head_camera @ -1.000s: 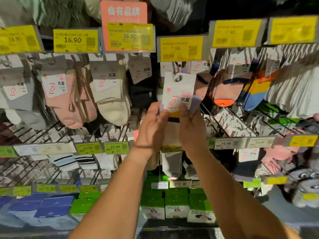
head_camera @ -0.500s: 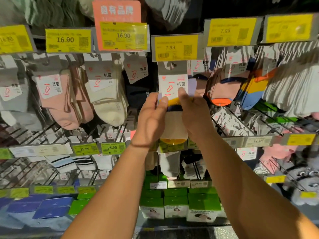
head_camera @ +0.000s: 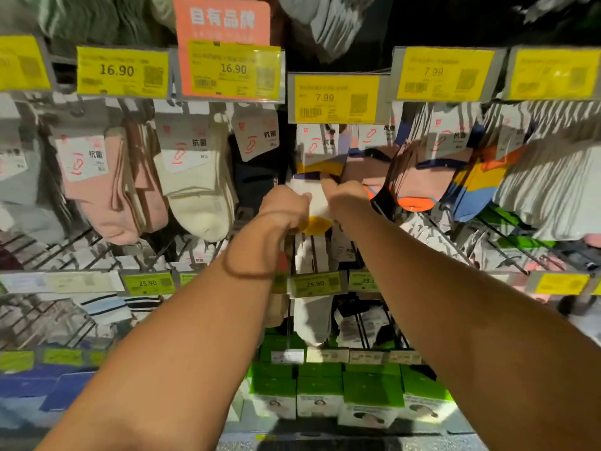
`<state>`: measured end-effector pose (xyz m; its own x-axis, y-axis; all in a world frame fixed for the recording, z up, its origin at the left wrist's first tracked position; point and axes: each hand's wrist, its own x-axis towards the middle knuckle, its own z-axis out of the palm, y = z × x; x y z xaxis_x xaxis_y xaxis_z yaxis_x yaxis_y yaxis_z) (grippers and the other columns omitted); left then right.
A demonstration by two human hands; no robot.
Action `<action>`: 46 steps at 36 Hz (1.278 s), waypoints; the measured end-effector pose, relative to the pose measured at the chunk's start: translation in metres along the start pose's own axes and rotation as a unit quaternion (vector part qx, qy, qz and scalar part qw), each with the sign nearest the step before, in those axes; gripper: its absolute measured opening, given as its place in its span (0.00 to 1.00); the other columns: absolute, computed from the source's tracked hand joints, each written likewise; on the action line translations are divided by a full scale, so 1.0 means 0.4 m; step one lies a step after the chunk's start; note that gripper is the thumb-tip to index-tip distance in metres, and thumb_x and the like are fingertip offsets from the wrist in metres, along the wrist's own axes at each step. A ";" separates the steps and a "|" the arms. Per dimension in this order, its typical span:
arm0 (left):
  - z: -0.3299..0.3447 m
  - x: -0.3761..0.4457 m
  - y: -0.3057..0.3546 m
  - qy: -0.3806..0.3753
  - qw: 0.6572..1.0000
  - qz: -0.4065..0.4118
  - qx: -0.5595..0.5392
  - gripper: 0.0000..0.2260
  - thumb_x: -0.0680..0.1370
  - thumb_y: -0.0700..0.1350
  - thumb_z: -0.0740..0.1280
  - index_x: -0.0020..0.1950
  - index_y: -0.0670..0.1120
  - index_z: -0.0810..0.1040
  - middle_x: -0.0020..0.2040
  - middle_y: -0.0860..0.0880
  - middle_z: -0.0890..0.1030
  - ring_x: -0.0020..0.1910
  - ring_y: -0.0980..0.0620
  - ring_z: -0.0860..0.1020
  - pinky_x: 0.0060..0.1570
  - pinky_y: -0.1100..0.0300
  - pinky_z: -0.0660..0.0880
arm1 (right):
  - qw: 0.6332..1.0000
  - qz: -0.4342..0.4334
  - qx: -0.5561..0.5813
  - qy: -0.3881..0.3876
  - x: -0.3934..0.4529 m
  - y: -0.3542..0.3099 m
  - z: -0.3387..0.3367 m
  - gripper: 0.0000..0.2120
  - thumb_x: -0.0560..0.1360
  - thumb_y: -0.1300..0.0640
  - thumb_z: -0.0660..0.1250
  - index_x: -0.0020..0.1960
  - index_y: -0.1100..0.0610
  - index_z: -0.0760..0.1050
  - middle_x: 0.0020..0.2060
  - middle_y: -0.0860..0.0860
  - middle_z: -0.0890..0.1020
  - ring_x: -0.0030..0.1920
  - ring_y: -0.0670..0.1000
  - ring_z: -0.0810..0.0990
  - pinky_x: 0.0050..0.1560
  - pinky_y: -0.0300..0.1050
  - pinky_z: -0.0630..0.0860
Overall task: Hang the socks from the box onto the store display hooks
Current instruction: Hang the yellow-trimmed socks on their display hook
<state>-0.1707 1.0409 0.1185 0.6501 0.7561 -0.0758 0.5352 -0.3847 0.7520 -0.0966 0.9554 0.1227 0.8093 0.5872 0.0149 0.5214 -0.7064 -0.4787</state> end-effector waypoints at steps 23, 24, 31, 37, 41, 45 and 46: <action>0.453 -0.724 0.213 -0.373 0.850 0.348 0.131 0.15 0.85 0.42 0.55 0.69 0.40 0.74 0.61 0.38 0.80 0.61 0.38 0.79 0.57 0.50 0.76 | 0.871 0.381 0.176 0.255 -0.870 0.564 -0.163 0.17 0.81 0.47 0.62 0.46 0.62 0.75 0.53 0.65 0.80 0.56 0.63 0.79 0.47 0.51 0.71; 0.497 -0.794 0.227 -0.398 0.839 0.348 0.132 0.15 0.85 0.41 0.54 0.67 0.39 0.74 0.62 0.38 0.80 0.62 0.38 0.78 0.58 0.48 0.76 | 0.858 0.405 0.175 0.263 -0.944 0.609 -0.173 0.17 0.81 0.46 0.62 0.44 0.59 0.74 0.54 0.64 0.80 0.56 0.63 0.78 0.47 0.51 0.71; 0.815 -1.272 0.296 -0.532 0.773 0.326 0.117 0.19 0.81 0.52 0.66 0.55 0.36 0.82 0.52 0.36 0.84 0.54 0.38 0.83 0.55 0.50 0.81 | 0.743 0.568 0.150 0.321 -1.447 0.930 -0.228 0.23 0.81 0.43 0.61 0.62 0.62 0.76 0.60 0.62 0.80 0.61 0.63 0.77 0.52 0.48 0.72; 1.018 -1.486 0.326 -0.578 0.731 0.326 0.158 0.20 0.77 0.55 0.66 0.54 0.38 0.83 0.55 0.37 0.84 0.56 0.37 0.82 0.58 0.45 0.80 | 0.697 0.612 0.164 0.334 -1.659 1.101 -0.269 0.23 0.80 0.42 0.61 0.62 0.61 0.74 0.59 0.58 0.81 0.60 0.62 0.78 0.47 0.45 0.68; 1.143 -1.516 0.372 -0.573 0.725 0.349 0.160 0.20 0.81 0.53 0.64 0.55 0.35 0.81 0.54 0.34 0.83 0.55 0.33 0.81 0.55 0.42 0.78 | 0.687 0.622 0.179 0.329 -1.679 1.221 -0.283 0.24 0.79 0.41 0.61 0.62 0.60 0.74 0.58 0.58 0.81 0.60 0.62 0.78 0.51 0.48 0.72; 1.273 -1.514 0.413 -0.568 0.720 0.349 0.191 0.18 0.84 0.48 0.60 0.62 0.36 0.79 0.59 0.35 0.81 0.60 0.36 0.79 0.57 0.47 0.76 | 0.686 0.634 0.192 0.301 -1.678 1.356 -0.271 0.21 0.80 0.42 0.61 0.56 0.60 0.77 0.52 0.58 0.83 0.56 0.62 0.79 0.53 0.50 0.76; 1.309 -1.512 0.429 -0.564 0.727 0.338 0.197 0.17 0.83 0.48 0.61 0.62 0.37 0.80 0.59 0.37 0.82 0.60 0.37 0.79 0.57 0.48 0.76 | 0.687 0.637 0.194 0.292 -1.676 1.393 -0.270 0.21 0.80 0.43 0.61 0.54 0.60 0.79 0.49 0.59 0.83 0.55 0.63 0.80 0.52 0.50 0.76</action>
<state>-0.1895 0.2403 -0.0496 0.7468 -0.5053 -0.4324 -0.1432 -0.7571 0.6374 -0.3194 0.1256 -0.0593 0.5722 -0.7479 -0.3365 -0.7291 -0.2760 -0.6263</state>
